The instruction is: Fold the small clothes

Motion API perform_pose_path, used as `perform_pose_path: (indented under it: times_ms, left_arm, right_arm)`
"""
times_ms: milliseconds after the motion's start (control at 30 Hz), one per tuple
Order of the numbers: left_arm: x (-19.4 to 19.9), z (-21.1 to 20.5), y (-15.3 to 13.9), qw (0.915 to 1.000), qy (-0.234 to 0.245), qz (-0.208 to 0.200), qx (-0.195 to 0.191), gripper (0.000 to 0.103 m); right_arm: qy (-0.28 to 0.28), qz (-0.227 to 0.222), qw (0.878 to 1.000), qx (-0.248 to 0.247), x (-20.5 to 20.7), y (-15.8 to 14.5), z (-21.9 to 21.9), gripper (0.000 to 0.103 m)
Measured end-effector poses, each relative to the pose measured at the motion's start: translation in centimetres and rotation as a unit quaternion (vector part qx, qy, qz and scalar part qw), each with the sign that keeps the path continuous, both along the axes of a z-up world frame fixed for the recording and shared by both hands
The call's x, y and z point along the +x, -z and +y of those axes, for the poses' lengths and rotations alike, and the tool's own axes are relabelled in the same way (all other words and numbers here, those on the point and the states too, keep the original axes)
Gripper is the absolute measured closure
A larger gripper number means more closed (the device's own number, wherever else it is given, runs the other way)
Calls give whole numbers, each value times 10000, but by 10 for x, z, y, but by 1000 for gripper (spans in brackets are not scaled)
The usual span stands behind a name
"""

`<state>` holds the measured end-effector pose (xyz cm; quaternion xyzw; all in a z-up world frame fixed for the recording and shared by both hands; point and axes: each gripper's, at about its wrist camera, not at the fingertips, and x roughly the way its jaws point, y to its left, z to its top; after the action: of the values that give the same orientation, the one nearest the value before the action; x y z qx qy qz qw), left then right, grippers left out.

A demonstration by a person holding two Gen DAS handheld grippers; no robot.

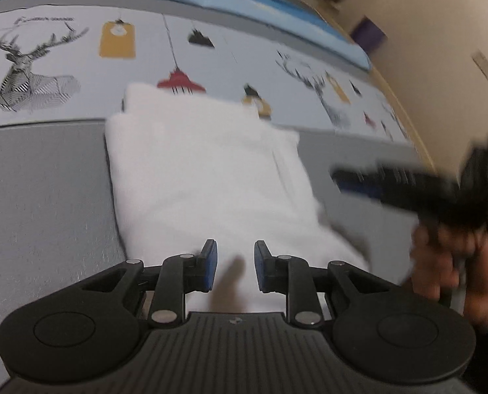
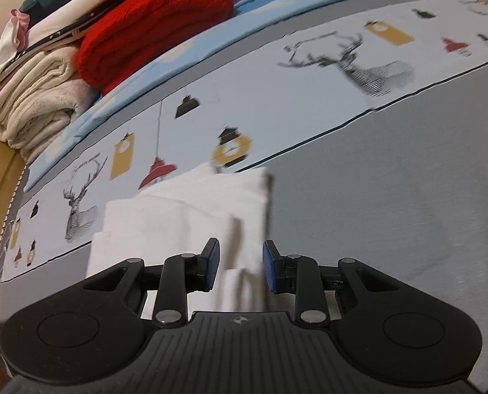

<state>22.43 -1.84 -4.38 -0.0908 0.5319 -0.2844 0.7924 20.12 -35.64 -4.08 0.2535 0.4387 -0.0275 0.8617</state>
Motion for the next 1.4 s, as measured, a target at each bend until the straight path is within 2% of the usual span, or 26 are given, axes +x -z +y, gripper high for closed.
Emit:
perform_pose_path:
  times_ms: [33,100,167,333,400,433,467,500,533,567,600,633,667,700,733,767,833,867,933,1100,1167,1333,1367,1400]
  left_arm:
    - [-4,5,7,10000,75,16,23,67]
    - [-1,5,17,9987,165,148,458,67]
    - [-1,10,14,9985,290,-46,454,66]
    - [6,22,17,9984,263,-4,492,65]
    - [8,21,18,9979,295,39,570,65]
    - [9,19,19,9976,325,60,610,65]
    - [10,16,19,9972,361,79,655,65]
    - [11,14,21,9966,421,88,706,60]
    - [13,11,23,9962,474,99,730,51]
    - [13,9,24,9958,529,114,736,48]
    - [13,6,26,9953,598,133,755,48]
    - [13,4,28,9944,666,151,811,48]
    - [12,2,31,9930,739,167,911,48]
    - [11,0,33,9916,795,184,1000,48]
    - [11,-1,35,9908,829,195,1052,48]
    - [10,-2,36,9904,835,191,1082,48]
    - [12,1,35,9916,774,199,1017,48]
    - [14,3,33,9929,699,189,946,48]
    - [17,11,28,9960,476,134,747,48]
    - [22,23,22,9987,60,201,473,48]
    - [23,19,21,9988,43,207,451,47]
    - [15,14,20,9984,-49,141,542,45]
    - [14,14,21,9984,-77,158,546,45]
    - [14,13,22,9983,-94,180,540,43]
  right_arm:
    - [16,47,10000,52,6,3,5,73]
    - [74,121,9998,134,15,8,14,71]
    - [141,207,9995,175,24,14,20,67]
    - [183,594,9980,86,49,33,30,67]
    - [196,691,9974,67,54,39,33,75]
    - [191,606,9979,101,56,39,33,96]
    - [189,466,9987,95,56,35,34,100]
    - [223,151,9996,79,54,25,34,100]
    - [230,-359,9990,136,50,11,33,100]
    - [152,-914,9956,126,46,-3,32,100]
    - [7,-1310,9913,-120,43,-14,35,100]
    - [-93,-1338,9888,-660,45,-15,40,100]
    - [-140,-991,9874,-1227,51,-6,45,100]
    - [-167,-586,9867,-1508,56,5,46,99]
    - [-180,-206,9877,-1542,59,17,44,98]
    - [-149,-75,9889,-1476,60,21,41,97]
    - [-19,-71,9896,-1440,55,19,37,90]
    - [3,-113,9900,-1407,52,15,36,80]
    - [-83,-225,9942,-1044,41,10,29,69]
    - [-583,-174,9981,4,16,3,14,69]
    - [-944,-43,9953,192,5,2,16,69]
    - [-1987,224,9793,-307,-21,4,32,68]
    - [-2140,276,9755,-420,-26,6,34,72]
    - [-2284,283,9717,-540,-31,6,36,86]
